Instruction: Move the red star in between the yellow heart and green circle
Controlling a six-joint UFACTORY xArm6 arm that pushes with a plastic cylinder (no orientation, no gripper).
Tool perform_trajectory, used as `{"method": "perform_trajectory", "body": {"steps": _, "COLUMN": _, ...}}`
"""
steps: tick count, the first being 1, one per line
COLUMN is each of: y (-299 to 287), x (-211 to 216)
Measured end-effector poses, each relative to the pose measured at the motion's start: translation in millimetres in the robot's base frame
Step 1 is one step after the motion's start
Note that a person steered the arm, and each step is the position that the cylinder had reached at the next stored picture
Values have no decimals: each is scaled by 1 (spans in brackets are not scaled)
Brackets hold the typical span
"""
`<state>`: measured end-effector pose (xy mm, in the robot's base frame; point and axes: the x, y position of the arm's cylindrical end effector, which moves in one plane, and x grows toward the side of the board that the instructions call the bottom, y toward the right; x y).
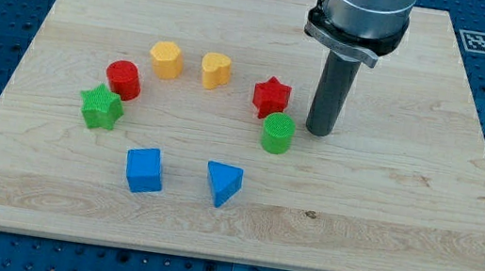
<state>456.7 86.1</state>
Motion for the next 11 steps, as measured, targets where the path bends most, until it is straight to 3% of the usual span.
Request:
{"method": "perform_trajectory", "body": {"steps": 4, "y": -1, "x": -28}}
{"method": "perform_trajectory", "body": {"steps": 11, "y": -62, "x": -52}}
